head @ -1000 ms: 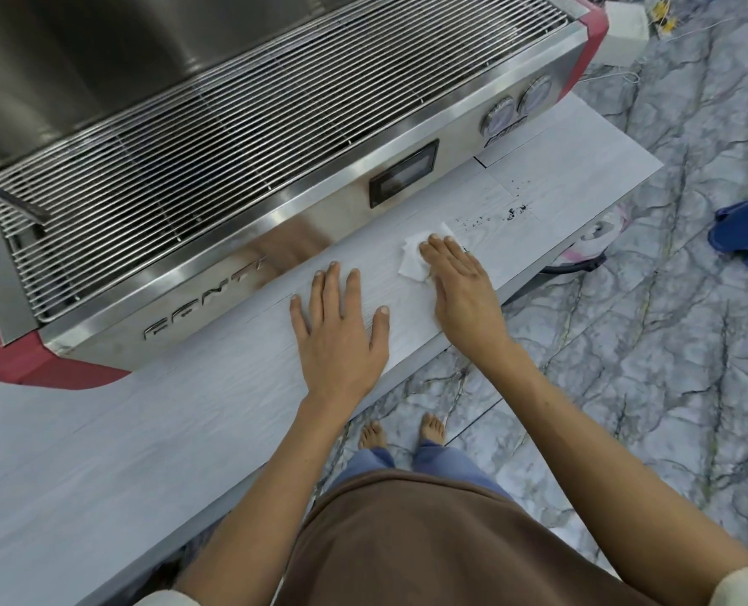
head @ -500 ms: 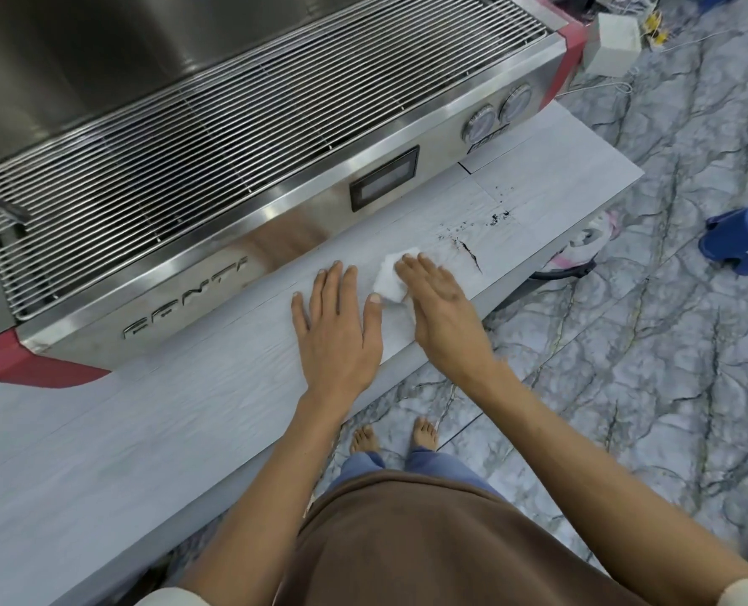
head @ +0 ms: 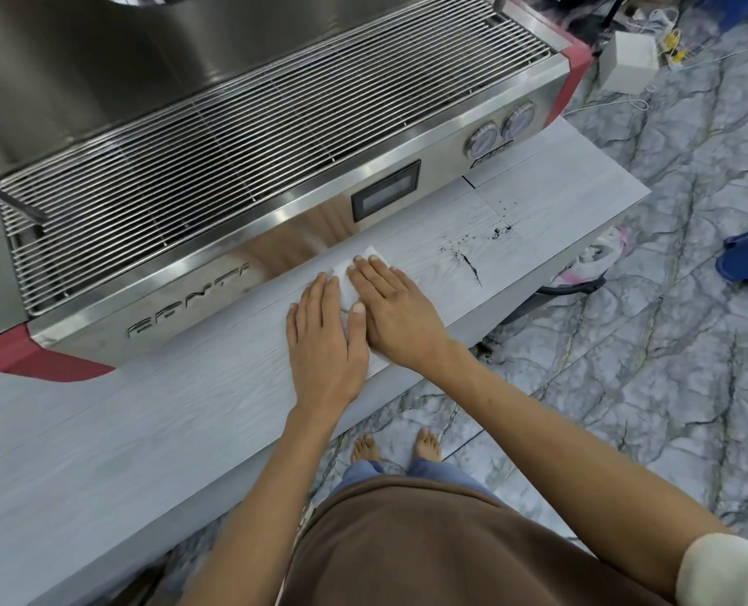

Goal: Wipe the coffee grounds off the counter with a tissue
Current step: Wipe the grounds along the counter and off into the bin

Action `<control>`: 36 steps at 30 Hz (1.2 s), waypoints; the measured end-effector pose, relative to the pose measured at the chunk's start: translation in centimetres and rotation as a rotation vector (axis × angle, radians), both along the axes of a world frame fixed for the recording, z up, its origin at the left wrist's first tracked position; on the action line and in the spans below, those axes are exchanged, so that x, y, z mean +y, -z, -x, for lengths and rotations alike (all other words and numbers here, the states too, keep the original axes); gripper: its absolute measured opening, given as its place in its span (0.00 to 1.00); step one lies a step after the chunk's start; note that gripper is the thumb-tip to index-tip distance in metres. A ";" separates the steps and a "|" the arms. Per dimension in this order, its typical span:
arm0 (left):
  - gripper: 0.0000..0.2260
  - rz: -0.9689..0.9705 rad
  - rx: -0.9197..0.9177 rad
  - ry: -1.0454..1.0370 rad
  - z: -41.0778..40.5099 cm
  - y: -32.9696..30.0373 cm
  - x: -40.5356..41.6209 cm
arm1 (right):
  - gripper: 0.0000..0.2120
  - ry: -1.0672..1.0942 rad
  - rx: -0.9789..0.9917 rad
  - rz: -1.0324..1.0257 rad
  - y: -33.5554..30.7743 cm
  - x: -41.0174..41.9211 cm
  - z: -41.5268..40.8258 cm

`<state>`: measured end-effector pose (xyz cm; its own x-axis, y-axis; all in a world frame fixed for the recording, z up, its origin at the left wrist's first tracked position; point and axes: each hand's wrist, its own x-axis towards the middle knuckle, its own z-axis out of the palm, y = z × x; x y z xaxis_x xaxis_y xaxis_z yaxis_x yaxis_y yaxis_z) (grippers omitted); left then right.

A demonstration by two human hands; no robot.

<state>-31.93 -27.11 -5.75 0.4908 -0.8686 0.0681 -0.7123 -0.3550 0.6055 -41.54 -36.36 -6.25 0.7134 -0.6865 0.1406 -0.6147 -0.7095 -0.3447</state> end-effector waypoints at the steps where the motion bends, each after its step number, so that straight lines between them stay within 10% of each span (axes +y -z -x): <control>1: 0.28 -0.002 0.000 -0.001 0.0 0.0 0.0 | 0.23 0.029 -0.001 -0.003 0.0 -0.2 0.0; 19: 0.29 -0.062 -0.088 0.014 0.3 0.3 -0.1 | 0.26 0.336 -0.048 -0.008 0.1 -1.5 6.9; 36: 0.29 0.035 0.038 -0.040 0.3 -0.2 -0.1 | 0.22 -0.049 -0.044 -0.011 0.2 -0.3 0.0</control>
<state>-32.19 -27.18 -5.53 0.5278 -0.8457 0.0783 -0.6742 -0.3611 0.6442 -41.49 -36.64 -6.42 0.7396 -0.6525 0.1650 -0.5633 -0.7343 -0.3789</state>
